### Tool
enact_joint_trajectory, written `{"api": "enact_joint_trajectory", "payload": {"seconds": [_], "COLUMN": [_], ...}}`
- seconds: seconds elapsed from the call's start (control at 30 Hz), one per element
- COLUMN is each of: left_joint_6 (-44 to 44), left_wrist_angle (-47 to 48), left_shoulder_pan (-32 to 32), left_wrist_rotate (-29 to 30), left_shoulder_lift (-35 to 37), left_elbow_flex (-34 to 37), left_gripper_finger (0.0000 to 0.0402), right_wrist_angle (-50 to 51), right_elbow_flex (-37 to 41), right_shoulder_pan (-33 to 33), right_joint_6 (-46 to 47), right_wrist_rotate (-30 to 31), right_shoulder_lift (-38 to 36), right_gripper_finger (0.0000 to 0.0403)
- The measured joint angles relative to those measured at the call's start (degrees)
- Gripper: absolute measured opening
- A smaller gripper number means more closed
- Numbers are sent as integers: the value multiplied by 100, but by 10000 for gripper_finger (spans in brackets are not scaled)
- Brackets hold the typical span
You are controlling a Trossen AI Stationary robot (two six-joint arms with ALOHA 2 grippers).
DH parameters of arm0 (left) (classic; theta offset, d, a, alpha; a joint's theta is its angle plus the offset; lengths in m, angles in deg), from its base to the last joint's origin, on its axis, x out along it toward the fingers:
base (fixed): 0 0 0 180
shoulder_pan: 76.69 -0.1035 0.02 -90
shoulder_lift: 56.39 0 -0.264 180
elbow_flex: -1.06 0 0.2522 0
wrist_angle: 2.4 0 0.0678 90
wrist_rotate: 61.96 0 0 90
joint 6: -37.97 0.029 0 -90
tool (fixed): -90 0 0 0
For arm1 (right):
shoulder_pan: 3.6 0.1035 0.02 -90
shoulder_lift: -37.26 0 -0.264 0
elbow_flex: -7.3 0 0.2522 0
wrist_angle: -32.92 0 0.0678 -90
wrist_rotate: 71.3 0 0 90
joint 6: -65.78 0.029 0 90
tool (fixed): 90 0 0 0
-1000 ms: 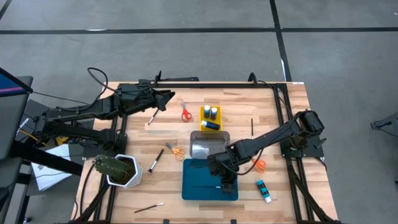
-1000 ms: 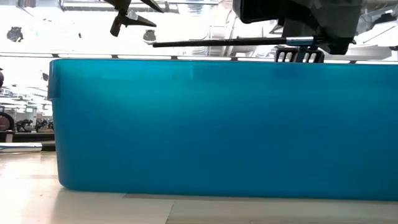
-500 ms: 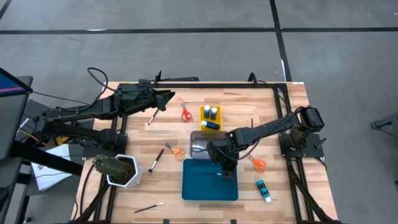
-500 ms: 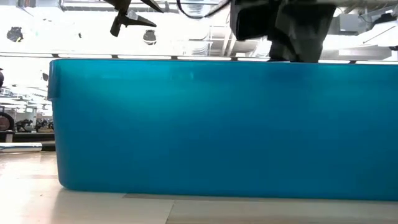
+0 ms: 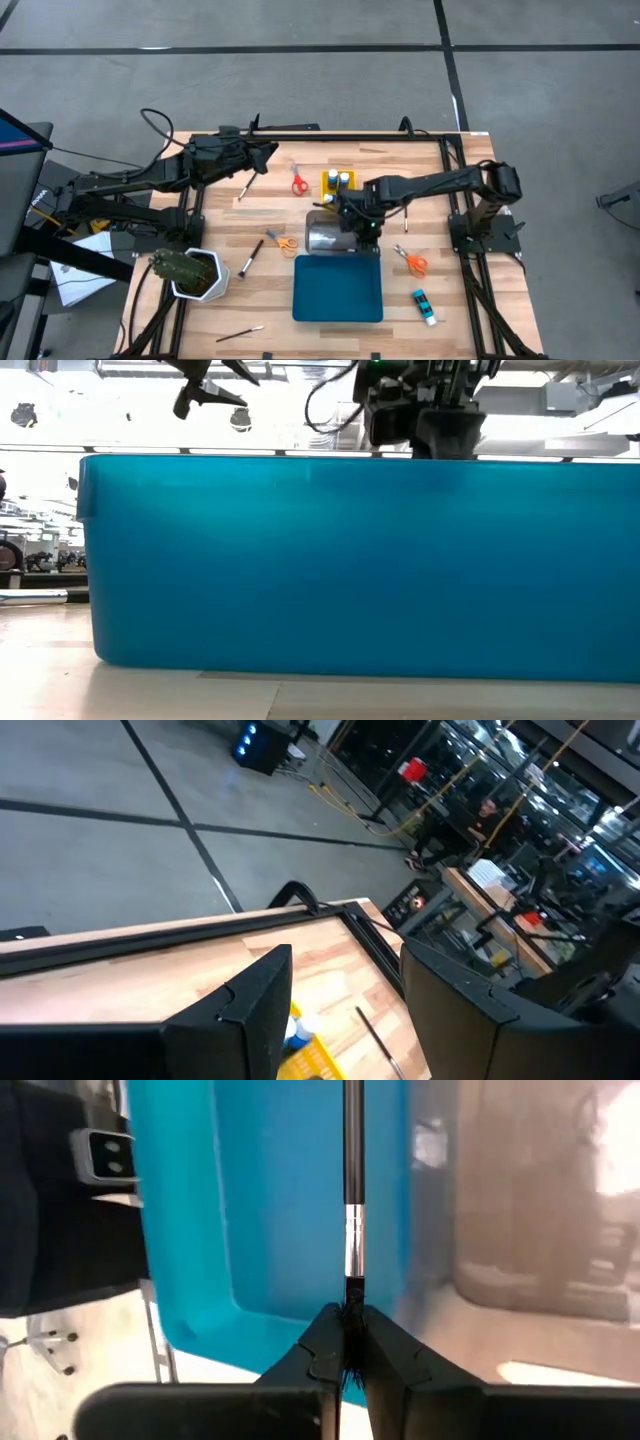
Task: Pick & Place Paint Supplies
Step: Put the makeup brush into the black bin
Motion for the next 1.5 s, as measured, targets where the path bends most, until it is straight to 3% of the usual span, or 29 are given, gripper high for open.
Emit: {"api": "enact_joint_trajectory", "payload": {"seconds": [0.5,1.5], "left_joint_6": [-2,-4], "left_wrist_angle": [0,0], "left_shoulder_pan": [-140,-140], "left_wrist_rotate": [131,124], "left_shoulder_lift": [0,0], "left_elbow_flex": [0,0], "left_gripper_finger": [181,181], "right_wrist_angle": [66,-16], "right_elbow_flex": [6,6], "right_shoulder_pan": [-750,-719], "right_joint_6": [-807,-558], "right_wrist_rotate": [-44,316], "right_shoulder_lift": [4,24], "right_gripper_finger": [13,13]}}
